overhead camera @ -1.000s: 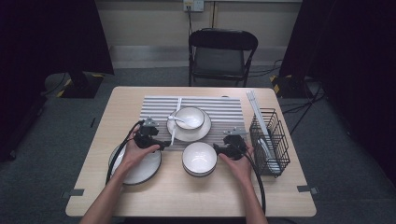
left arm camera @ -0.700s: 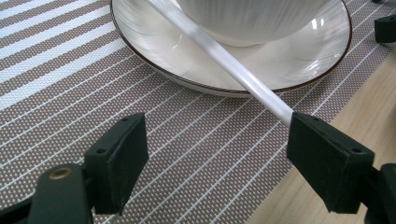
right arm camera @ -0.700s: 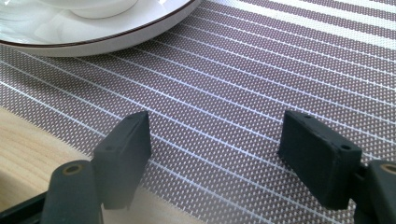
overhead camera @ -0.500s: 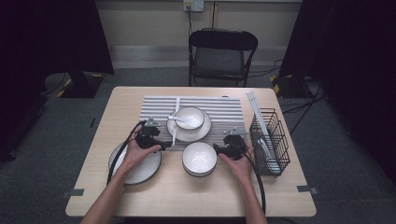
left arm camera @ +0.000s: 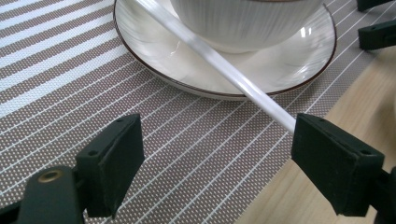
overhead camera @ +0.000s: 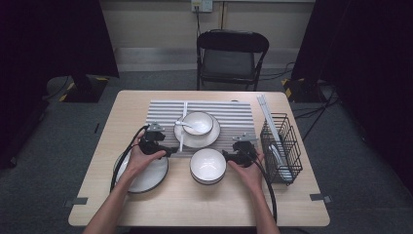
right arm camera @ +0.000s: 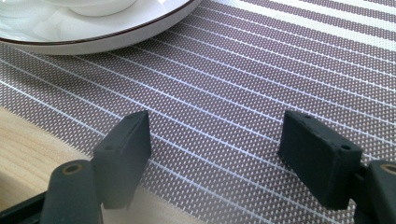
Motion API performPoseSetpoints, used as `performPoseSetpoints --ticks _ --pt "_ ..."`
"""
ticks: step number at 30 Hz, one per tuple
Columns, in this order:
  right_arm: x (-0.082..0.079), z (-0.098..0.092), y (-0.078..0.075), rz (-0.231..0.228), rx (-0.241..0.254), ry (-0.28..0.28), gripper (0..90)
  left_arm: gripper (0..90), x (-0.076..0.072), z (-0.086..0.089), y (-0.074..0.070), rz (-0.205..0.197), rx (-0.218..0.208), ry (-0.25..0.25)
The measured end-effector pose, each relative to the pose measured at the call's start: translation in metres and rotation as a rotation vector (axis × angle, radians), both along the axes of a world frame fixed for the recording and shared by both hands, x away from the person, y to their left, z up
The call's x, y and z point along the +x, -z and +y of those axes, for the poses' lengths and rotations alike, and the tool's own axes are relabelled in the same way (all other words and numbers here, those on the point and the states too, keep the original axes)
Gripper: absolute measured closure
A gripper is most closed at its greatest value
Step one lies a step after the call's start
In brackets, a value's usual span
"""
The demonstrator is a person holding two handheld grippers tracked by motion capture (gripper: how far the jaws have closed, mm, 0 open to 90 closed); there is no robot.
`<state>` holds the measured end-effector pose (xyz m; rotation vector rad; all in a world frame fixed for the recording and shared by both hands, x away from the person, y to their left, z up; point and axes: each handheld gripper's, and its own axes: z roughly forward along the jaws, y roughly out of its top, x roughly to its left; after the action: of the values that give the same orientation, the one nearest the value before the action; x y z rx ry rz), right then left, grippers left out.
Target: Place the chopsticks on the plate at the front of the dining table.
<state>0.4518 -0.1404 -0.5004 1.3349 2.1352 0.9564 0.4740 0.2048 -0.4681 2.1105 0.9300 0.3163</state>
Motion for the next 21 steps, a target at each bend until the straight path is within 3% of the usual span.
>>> performPoseSetpoints --ticks 2,3,4,6,11,15,19,20,21 --pt "0.000 0.000 0.000 0.000 0.000 0.000 24.4 16.1 -0.001 0.002 0.000 0.004 -0.010 0.001" --pt "0.000 0.000 0.000 0.001 0.000 0.001 24.5 16.1 -0.001 0.004 -0.002 0.001 0.012 0.004" --pt "0.000 0.000 0.000 0.000 -0.003 0.002 24.5 16.1 -0.001 0.004 -0.001 0.000 -0.007 0.000" --pt "0.000 0.000 0.000 0.000 -0.003 0.001 24.5 16.1 -0.003 0.005 -0.004 -0.003 -0.007 -0.005" --pt "0.000 0.001 0.000 0.000 -0.003 0.002 24.5 16.0 -0.006 0.011 -0.011 -0.045 -0.017 0.013" --pt "0.000 0.001 0.000 0.000 -0.003 0.003 24.5 16.0 -0.010 0.017 -0.017 -0.075 0.002 0.008" --pt "0.000 0.001 0.000 0.001 -0.003 0.003 24.5 15.9 -0.013 0.023 -0.022 -0.085 -0.031 -0.017" --pt "0.000 0.001 0.000 0.000 -0.003 0.003 24.5 15.9 -0.013 0.026 -0.023 -0.090 -0.012 -0.008" --pt "0.000 0.001 0.000 0.001 -0.003 0.003 24.5 15.9 -0.013 0.026 -0.023 -0.089 -0.034 -0.017"
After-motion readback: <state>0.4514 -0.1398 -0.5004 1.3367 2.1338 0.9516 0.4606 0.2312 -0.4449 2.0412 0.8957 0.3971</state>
